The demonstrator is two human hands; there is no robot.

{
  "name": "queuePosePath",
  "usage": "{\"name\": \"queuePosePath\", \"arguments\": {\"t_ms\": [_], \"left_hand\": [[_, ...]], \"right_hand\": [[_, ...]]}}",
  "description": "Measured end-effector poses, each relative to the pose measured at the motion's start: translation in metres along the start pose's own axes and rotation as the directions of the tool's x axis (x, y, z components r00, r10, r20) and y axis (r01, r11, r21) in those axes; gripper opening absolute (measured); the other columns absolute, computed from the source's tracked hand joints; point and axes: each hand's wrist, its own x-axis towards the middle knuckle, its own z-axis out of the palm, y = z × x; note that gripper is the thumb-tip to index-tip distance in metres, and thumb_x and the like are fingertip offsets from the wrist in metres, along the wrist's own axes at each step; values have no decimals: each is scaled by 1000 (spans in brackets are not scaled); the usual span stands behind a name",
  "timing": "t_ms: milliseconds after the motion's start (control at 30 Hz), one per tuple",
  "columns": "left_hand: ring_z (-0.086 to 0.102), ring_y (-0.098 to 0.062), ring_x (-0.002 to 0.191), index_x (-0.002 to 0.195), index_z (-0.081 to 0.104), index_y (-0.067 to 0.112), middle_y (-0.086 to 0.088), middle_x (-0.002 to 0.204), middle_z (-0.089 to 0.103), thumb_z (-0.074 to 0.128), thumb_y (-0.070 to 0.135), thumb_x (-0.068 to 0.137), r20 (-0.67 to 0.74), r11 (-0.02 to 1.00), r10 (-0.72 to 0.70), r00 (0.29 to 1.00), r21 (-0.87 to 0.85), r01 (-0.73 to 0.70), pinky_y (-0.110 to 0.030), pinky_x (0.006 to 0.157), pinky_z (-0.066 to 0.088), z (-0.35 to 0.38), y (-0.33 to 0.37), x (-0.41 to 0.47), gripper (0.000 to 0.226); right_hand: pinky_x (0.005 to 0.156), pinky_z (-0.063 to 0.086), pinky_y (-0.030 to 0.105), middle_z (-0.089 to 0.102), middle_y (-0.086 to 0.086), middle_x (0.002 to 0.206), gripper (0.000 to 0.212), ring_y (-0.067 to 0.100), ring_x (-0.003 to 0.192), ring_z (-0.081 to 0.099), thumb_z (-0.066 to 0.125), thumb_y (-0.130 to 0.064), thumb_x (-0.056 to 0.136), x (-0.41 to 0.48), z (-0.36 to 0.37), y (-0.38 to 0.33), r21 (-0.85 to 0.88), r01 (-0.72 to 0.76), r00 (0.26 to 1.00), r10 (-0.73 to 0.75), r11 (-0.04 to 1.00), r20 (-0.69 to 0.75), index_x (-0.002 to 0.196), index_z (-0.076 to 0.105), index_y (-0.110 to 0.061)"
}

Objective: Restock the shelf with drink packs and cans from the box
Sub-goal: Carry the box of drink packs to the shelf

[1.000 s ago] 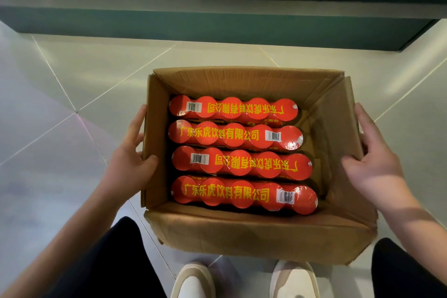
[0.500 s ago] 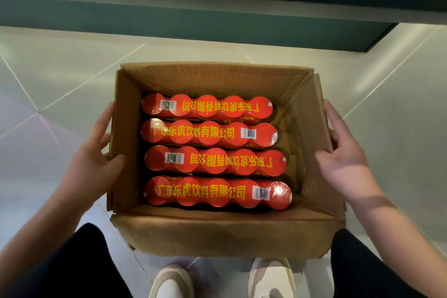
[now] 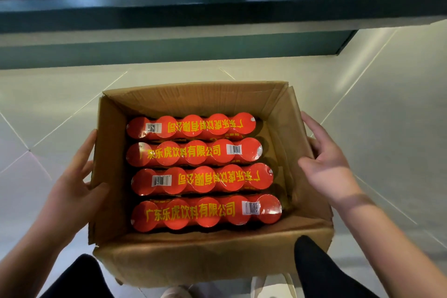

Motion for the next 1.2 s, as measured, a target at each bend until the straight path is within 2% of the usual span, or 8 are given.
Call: {"name": "queuePosePath", "arguments": {"t_ms": [200, 333, 433, 567, 700, 867, 1033, 1200], "left_hand": [[75, -20, 99, 145, 37, 63, 3, 123, 72, 45, -32, 88, 35, 1000, 7, 999, -18, -7, -48, 69, 64, 0, 14, 0, 111], [72, -27, 103, 145, 37, 63, -3, 127, 68, 46, -29, 89, 33, 1000, 11, 999, -17, -11, -51, 72, 63, 7, 22, -2, 109], [74, -25, 100, 144, 39, 64, 0, 125, 69, 45, -29, 90, 20, 1000, -6, 1000, -20, 6, -44, 70, 64, 8, 19, -1, 108], [76, -17, 95, 145, 40, 62, 6, 122, 73, 44, -32, 88, 18, 1000, -11, 1000, -9, 11, -47, 68, 63, 1, 23, -2, 110], [74, -13, 102, 148, 38, 58, 6, 126, 71, 45, -32, 87, 41, 1000, -18, 999, 4, 18, -44, 70, 64, -11, 45, -9, 109], [73, -12, 104, 150, 35, 57, 6, 127, 70, 48, -33, 86, 68, 998, -25, 997, 64, 21, -40, 71, 64, -31, 100, -35, 111], [76, -13, 94, 144, 35, 67, 14, 116, 72, 51, -28, 86, 66, 990, -75, 995, 124, 66, -42, 66, 64, -52, 180, -74, 112], [76, -9, 91, 144, 33, 68, 18, 114, 72, 58, -22, 85, 115, 984, -46, 992, 177, 25, -33, 60, 63, -71, 269, -117, 110]], "right_hand": [[60, 60, 25, 66, -17, 128, 94, 14, 91, 76, 59, 7, 91, 0, -1, 4, 49, 10, 1000, -10, 999, -1, 138, 39, -72], [57, 56, 17, 68, -11, 132, 96, 17, 105, 73, 59, 7, 89, -2, 5, 8, 51, 14, 1000, -13, 999, -25, 138, 38, -72], [57, 55, 15, 71, -11, 128, 96, 13, 102, 74, 57, 8, 88, 0, 7, 15, 67, 24, 999, -22, 997, -31, 136, 41, -73], [62, 58, 21, 72, -11, 126, 95, 8, 98, 76, 55, 13, 87, 0, -3, 12, 111, 22, 1000, -20, 994, -19, 138, 47, -67], [68, 55, 14, 77, -11, 116, 93, 5, 94, 76, 51, 20, 87, -12, -23, -10, 127, -13, 999, 18, 992, -33, 139, 53, -57], [55, 51, 12, 76, -16, 112, 96, 0, 76, 74, 51, 18, 86, -53, -75, -61, 122, -61, 997, 66, 991, -37, 135, 52, -65], [74, 58, 18, 70, -17, 125, 97, 2, 101, 72, 55, 12, 87, -120, -138, -123, 82, -81, 993, 88, 993, -84, 133, 46, -73], [57, 53, 13, 71, -10, 123, 96, -2, 86, 73, 55, 13, 88, -190, -207, -179, 120, -117, 981, 134, 986, -138, 139, 46, -67]]}}
